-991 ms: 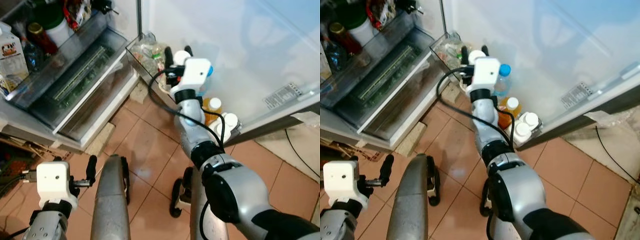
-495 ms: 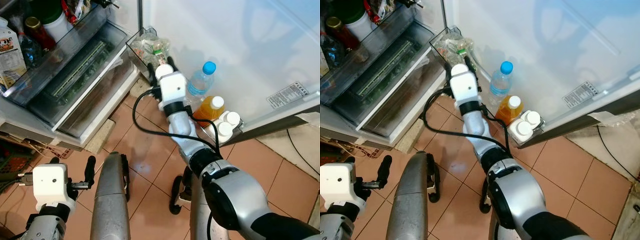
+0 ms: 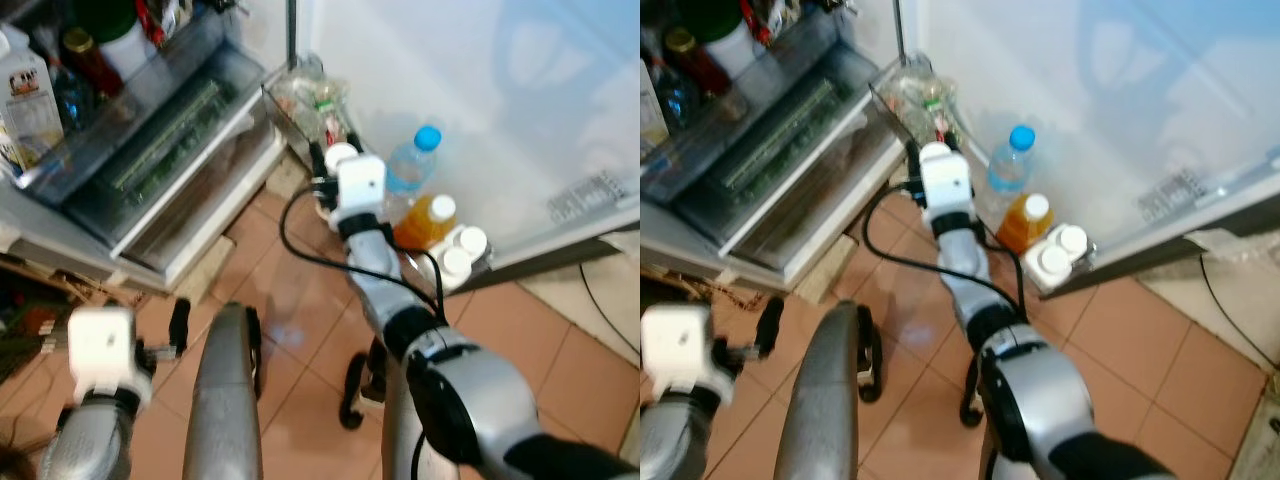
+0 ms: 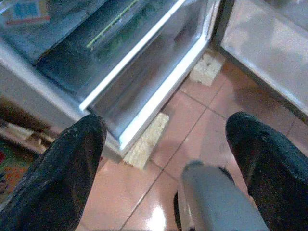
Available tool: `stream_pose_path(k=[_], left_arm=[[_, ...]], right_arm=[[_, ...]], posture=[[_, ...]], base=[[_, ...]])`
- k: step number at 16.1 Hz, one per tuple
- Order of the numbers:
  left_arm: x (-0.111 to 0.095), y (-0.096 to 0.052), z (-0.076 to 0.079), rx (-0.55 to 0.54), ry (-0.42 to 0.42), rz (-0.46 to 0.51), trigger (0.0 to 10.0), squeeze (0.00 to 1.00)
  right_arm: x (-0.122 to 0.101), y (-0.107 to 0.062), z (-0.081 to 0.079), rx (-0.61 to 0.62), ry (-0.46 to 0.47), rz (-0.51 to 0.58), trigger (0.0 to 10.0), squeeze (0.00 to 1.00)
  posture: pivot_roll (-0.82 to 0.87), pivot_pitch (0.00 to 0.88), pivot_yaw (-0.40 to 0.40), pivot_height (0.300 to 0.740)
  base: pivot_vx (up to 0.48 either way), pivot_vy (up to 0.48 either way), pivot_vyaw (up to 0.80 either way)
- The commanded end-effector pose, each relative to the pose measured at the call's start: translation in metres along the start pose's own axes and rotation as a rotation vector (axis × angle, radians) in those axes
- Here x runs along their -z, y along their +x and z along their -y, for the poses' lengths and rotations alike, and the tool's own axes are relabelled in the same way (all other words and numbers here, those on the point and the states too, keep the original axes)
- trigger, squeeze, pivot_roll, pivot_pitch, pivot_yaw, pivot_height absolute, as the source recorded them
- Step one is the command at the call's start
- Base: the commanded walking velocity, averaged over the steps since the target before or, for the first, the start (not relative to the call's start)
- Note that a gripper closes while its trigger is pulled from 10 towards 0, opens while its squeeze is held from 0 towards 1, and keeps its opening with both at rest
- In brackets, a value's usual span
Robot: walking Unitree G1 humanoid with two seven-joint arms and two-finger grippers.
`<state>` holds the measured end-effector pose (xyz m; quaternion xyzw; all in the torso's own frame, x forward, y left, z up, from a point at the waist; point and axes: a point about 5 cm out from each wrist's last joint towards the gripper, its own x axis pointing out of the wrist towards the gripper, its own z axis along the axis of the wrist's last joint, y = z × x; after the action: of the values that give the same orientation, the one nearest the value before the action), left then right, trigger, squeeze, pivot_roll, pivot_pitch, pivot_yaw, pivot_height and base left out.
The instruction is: Restocking fridge
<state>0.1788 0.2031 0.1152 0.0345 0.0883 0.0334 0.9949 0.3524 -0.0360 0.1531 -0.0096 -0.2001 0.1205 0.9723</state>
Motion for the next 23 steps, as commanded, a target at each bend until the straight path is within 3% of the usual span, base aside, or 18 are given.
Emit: stream_pose_path(k=[1, 4, 5, 7, 9, 11, 12, 16, 17, 21, 23], left_arm=[[0.011, 0.001, -0.005, -0.013, -0.006, -0.051, 10.0, 0.00], [0.009, 0.030, -0.006, 0.000, -0.033, -0.030, 10.0, 0.00], [0.009, 0.045, -0.010, 0.001, -0.030, -0.014, 10.0, 0.00], [0.008, 0.059, -0.011, -0.009, -0.030, 0.007, 10.0, 0.00], [0.005, 0.072, -0.011, -0.010, -0.025, 0.023, 10.0, 0.00], [0.004, 0.076, -0.013, -0.010, -0.018, 0.030, 10.0, 0.00], [0.005, 0.081, -0.015, -0.007, -0.015, 0.037, 10.0, 0.00], [0.004, 0.089, -0.014, 0.001, -0.012, 0.052, 10.0, 0.00], [0.002, 0.093, -0.012, -0.001, -0.017, 0.069, 10.0, 0.00], [0.002, 0.096, -0.012, -0.007, -0.058, 0.075, 10.0, 0.00], [0.003, 0.093, -0.008, 0.019, -0.053, 0.080, 10.0, 0.00]], right_arm=[[0.005, -0.007, 0.003, 0.001, 0.039, -0.012, 10.0, 0.00], [0.003, -0.010, 0.021, -0.043, 0.071, 0.020, 10.0, 0.00], [0.005, -0.015, 0.025, -0.076, 0.135, 0.010, 10.0, 0.00], [0.016, -0.027, 0.041, -0.014, 0.041, -0.030, 10.0, 0.00], [0.016, -0.031, 0.059, 0.037, -0.143, -0.016, 10.0, 0.00], [0.013, -0.028, 0.071, 0.096, -0.194, -0.016, 10.0, 0.00], [0.011, -0.024, 0.072, 0.098, -0.152, -0.023, 10.0, 0.00], [0.007, -0.018, 0.064, 0.098, -0.134, -0.020, 10.0, 0.00], [0.008, -0.015, 0.055, 0.103, -0.027, -0.059, 10.0, 0.00], [0.008, -0.019, 0.035, -0.033, 0.113, -0.064, 10.0, 0.00], [0.014, -0.031, 0.030, -0.149, 0.177, -0.125, 10.0, 0.00]], posture=[[0.30, 0.333, -0.062, 0.641], [0.24, 0.242, -0.060, 0.641], [0.21, 0.201, -0.057, 0.641], [0.20, 0.173, -0.055, 0.641], [0.18, 0.129, -0.047, 0.641], [0.17, 0.099, -0.040, 0.641], [0.17, 0.082, -0.035, 0.641], [0.15, 0.045, -0.028, 0.641], [0.15, 0.035, -0.028, 0.641], [0.14, 0.023, -0.025, 0.641], [0.14, 0.020, -0.023, 0.641]], base=[[0.000, 0.000, 0.00], [0.000, 0.000, 0.00], [0.000, 0.000, 0.00], [0.000, 0.000, 0.00], [0.000, 0.000, 0.00], [0.000, 0.000, 0.00], [0.000, 0.000, 0.00], [0.000, 0.000, 0.00], [0.000, 0.000, 0.00], [0.000, 0.000, 0.00], [0.000, 0.000, 0.00]])
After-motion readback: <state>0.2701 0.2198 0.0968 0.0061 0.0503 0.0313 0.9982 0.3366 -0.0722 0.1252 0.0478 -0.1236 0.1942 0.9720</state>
